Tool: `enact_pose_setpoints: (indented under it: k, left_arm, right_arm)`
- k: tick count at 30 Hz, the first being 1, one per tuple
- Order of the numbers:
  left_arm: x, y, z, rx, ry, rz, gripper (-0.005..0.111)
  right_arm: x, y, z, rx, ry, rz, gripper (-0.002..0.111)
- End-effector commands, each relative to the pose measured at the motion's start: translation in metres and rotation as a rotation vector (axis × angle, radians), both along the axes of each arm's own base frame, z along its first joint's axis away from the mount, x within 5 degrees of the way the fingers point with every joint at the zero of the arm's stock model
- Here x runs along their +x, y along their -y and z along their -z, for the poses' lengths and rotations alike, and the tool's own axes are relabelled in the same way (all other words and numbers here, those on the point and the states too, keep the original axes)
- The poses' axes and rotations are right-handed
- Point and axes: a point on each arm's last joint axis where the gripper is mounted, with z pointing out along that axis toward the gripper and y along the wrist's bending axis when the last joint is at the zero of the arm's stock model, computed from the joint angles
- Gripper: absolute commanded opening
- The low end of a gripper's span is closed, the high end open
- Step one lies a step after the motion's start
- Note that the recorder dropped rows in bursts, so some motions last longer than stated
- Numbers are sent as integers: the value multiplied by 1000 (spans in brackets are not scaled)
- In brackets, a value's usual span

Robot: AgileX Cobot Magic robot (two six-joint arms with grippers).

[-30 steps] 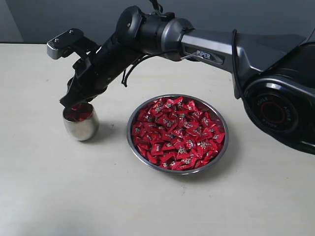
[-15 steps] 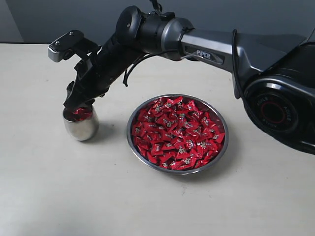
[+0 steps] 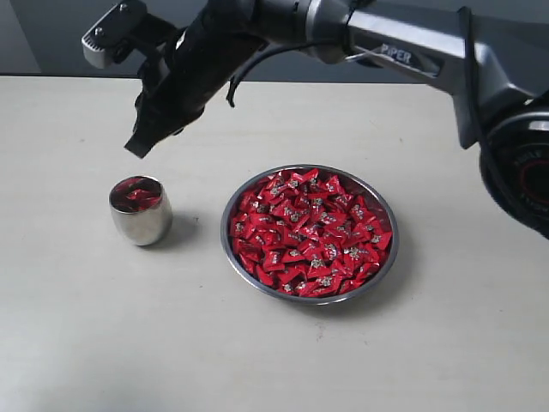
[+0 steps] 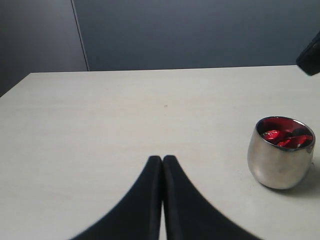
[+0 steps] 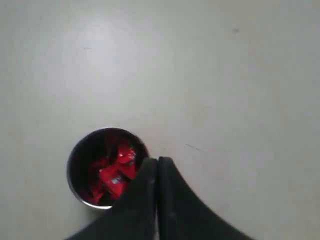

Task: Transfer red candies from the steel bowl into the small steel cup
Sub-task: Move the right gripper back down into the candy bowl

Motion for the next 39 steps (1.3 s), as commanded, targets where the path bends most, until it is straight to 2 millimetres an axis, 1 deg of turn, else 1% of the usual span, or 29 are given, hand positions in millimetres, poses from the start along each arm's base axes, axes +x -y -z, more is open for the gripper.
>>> enact_pose_setpoints:
  k: [1,6,9,11,14,15,16,17,18,19,20,21,22,24,26,28,32,35,39]
  left_arm:
    - [0,0,1,-1,3,-1,0]
    - [0,0,1,-1,3,-1,0]
    - [0,0,1,-1,3,-1,0]
    - [0,0,1,-1,3,-1,0]
    - [0,0,1,-1,3,-1,0]
    - [0,0,1,-1,3,-1,0]
    - [0,0,1,-1,3,-1,0]
    - [0,0,1,-1,3,-1,0]
    - [0,0,1,-1,3,-1,0]
    - [0,0,1,-1,3,-1,0]
    - [0,0,1,-1,3,-1,0]
    - [0,0,1,-1,3,-1,0]
    - [0,0,1,-1,3,-1,0]
    - [0,0,1,-1,3,-1,0]
    - [0,0,1,-1,3,-1,0]
    - [0,0,1,-1,3,-1,0]
    - [0,0,1,-1,3,-1,0]
    - [0,0,1,-1,3,-1,0]
    - [0,0,1,-1,3,-1,0]
  right_arm:
    - [18,24,-28,0,47,101,-1]
    - [45,59,-50,51,9,264,-1]
    - [57,78,-59,90,1,356,-1]
    - [61,90,-64,129,14,412,-1]
    - [61,107,-67,168,35,474,-1]
    - [57,118,-61,171,48,508,-1]
    - [54,121,-53,161,46,519,-1]
    - [50,134,-41,138,48,543,-1]
    - [48,139,-35,126,48,551,-1]
    - [45,154,-21,96,39,579,-1]
    - [44,160,-16,87,36,595,-1]
    - [40,175,-5,75,26,637,-1]
    - [40,182,-3,72,28,656,-1]
    - [31,206,17,1,-2,681,-1]
    - [25,215,28,-77,-54,656,-1]
    - [20,216,32,-119,-89,630,-1]
    - [11,217,36,-184,-165,584,-1]
    - [7,216,39,-197,-232,587,-1]
    - [2,215,51,-235,-343,583,-1]
